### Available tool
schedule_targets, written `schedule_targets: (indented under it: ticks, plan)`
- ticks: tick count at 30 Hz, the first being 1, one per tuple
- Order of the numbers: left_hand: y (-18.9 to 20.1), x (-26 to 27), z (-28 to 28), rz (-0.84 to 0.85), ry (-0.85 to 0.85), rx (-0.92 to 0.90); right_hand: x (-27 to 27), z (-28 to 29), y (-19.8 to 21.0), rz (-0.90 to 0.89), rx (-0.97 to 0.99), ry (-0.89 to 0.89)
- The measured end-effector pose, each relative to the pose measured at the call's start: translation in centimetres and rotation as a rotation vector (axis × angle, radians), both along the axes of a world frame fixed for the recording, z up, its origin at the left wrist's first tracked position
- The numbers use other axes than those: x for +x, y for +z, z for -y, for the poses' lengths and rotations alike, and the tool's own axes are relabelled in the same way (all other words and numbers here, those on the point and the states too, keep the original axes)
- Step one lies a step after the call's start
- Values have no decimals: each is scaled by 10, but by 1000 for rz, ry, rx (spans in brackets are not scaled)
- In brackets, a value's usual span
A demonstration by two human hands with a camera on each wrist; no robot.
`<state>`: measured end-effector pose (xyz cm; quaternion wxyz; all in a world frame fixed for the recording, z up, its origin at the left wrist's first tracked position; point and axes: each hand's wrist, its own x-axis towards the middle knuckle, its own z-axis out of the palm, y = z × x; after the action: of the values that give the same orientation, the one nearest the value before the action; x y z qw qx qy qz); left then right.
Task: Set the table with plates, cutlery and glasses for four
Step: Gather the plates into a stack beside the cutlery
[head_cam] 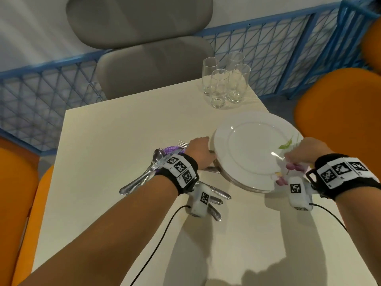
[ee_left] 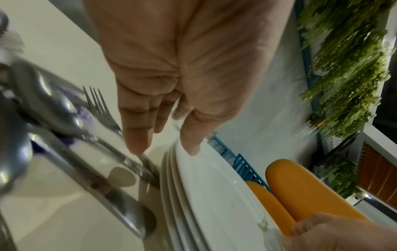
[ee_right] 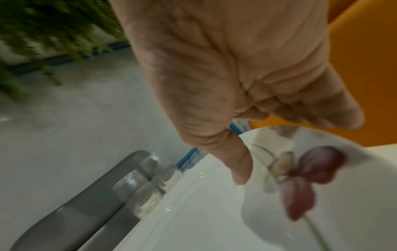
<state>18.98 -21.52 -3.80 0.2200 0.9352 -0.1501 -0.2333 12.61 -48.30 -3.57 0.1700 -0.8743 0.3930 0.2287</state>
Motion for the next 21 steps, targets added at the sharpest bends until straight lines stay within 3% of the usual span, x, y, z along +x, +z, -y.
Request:
schedule_targets:
  ticks: [2,4,7,9,12,15,21]
  plan:
    - [6,4,-24,13,34,20,5,-22,13,85,-206,92]
    - [9,10,-54,35,100,53,13,-53,23,237,-340,306]
    - [5,16,-101,31,192,161,19,-120,21,433,-208,624]
    - [-2,15,-131,34,213,284,19,-164,7,425,-123,795]
    - [-15,6,-161,11,191,404,23,-212,-14,295,-44,875]
    - [-27,-4,-176,-29,160,420,31,-238,-32,148,-180,928]
    - [-48,-18,-191,-43,134,302,38,-247,-53,74,-288,786]
